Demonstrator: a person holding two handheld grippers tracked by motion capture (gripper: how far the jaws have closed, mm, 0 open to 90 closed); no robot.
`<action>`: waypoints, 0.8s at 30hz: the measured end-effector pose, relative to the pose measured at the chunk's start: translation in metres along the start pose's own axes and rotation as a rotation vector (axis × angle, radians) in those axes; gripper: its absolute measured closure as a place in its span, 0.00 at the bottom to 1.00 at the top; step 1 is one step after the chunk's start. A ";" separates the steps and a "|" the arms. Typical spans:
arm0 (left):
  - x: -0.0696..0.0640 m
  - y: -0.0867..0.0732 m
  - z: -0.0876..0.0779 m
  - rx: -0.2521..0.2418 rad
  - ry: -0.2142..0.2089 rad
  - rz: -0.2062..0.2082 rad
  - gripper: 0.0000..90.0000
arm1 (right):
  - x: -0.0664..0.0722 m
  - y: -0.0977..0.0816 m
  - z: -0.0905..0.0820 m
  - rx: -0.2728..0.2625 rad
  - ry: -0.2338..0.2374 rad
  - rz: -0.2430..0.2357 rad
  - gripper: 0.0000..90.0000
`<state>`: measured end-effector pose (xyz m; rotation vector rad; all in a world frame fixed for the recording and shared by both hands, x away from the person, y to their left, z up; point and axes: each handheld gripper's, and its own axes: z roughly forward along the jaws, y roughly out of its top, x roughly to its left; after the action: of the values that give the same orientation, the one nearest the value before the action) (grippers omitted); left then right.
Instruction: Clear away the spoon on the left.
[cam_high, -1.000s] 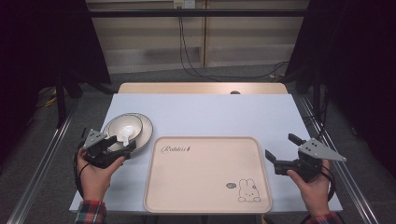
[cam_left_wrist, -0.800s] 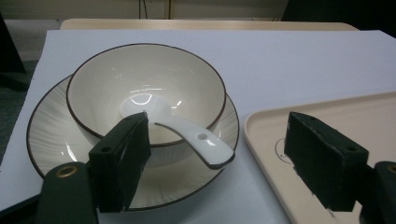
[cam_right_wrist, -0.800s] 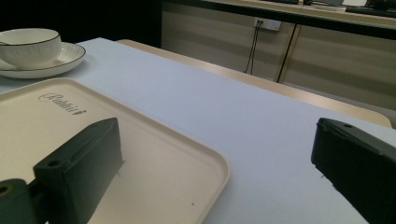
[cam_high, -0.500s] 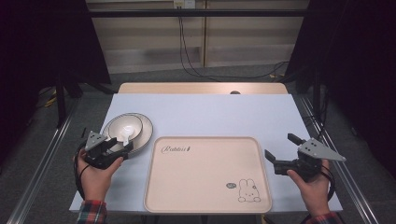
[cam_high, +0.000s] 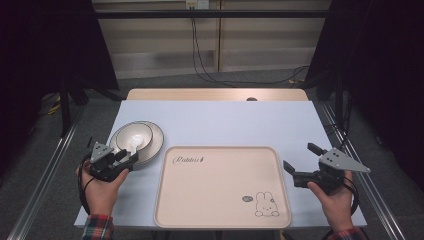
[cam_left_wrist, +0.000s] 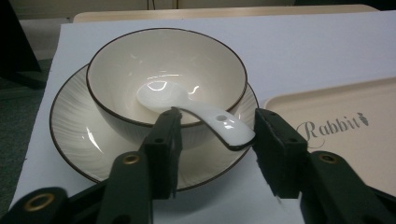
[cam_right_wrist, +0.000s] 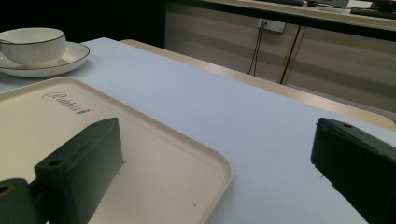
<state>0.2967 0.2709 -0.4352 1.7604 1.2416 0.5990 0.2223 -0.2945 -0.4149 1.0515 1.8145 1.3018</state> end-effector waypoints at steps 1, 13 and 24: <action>0.000 0.000 0.000 0.004 0.003 0.004 0.61 | 0.000 0.000 0.000 -0.001 -0.001 0.000 0.02; 0.004 -0.002 -0.002 -0.007 0.019 -0.009 0.75 | 0.001 0.000 0.001 0.000 0.004 -0.004 0.02; 0.012 0.000 -0.004 -0.044 0.046 -0.037 0.84 | 0.003 0.000 0.002 0.004 0.015 -0.016 0.02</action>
<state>0.2979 0.2835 -0.4341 1.6924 1.2806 0.6438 0.2225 -0.2913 -0.4156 1.0296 1.8340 1.3002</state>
